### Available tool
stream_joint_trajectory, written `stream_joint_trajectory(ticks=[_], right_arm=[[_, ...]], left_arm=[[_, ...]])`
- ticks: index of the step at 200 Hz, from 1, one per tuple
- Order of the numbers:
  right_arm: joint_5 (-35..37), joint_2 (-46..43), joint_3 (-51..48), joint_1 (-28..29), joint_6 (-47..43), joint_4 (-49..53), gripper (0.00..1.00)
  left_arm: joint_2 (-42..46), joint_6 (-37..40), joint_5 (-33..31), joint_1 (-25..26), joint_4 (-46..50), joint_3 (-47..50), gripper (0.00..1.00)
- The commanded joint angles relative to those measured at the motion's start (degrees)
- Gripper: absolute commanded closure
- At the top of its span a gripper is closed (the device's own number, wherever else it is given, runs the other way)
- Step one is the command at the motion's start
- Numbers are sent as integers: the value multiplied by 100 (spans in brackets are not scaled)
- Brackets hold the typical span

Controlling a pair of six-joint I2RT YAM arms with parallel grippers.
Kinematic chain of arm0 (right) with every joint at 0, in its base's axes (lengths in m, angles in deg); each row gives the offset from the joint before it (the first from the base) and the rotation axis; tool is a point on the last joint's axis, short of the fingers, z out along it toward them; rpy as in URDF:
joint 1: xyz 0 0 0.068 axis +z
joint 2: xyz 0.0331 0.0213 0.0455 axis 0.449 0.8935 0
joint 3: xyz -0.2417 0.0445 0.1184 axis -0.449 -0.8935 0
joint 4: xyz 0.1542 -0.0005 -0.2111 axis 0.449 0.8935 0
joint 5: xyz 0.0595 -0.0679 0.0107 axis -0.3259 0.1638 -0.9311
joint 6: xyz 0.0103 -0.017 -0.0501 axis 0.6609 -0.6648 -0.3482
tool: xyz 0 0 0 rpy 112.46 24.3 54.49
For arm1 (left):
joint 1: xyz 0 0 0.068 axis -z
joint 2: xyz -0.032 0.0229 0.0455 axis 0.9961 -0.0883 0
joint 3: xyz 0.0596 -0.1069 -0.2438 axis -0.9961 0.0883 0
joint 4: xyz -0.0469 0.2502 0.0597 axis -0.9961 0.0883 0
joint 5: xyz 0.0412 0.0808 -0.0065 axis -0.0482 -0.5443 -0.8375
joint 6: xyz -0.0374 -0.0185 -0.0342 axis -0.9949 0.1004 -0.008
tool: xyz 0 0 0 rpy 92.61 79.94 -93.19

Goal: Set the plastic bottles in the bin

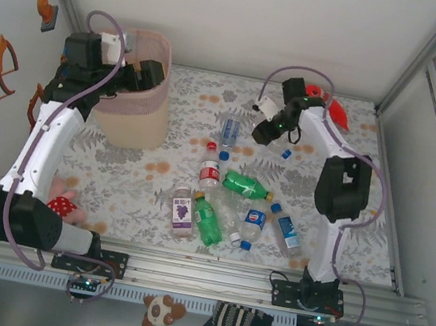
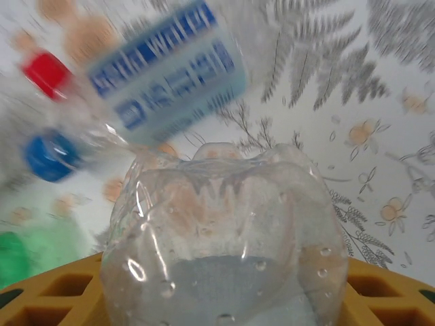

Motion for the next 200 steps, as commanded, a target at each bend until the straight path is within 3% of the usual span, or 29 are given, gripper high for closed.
stream_joint_trajectory(ticks=[1,103,200], right_arm=[[-792,-710,-364,-12,657,-545,47],[-2610,-3452,-2178,36,3022,-3457,51],[-2652,-4565,-2280,813,4263,-5267,52]], left_arm=[[210,-181,409,134,-906,178,14],[223,-869,1707,853,-4065,968,15],[-200,-713,2486,2166,-5576,908,15]])
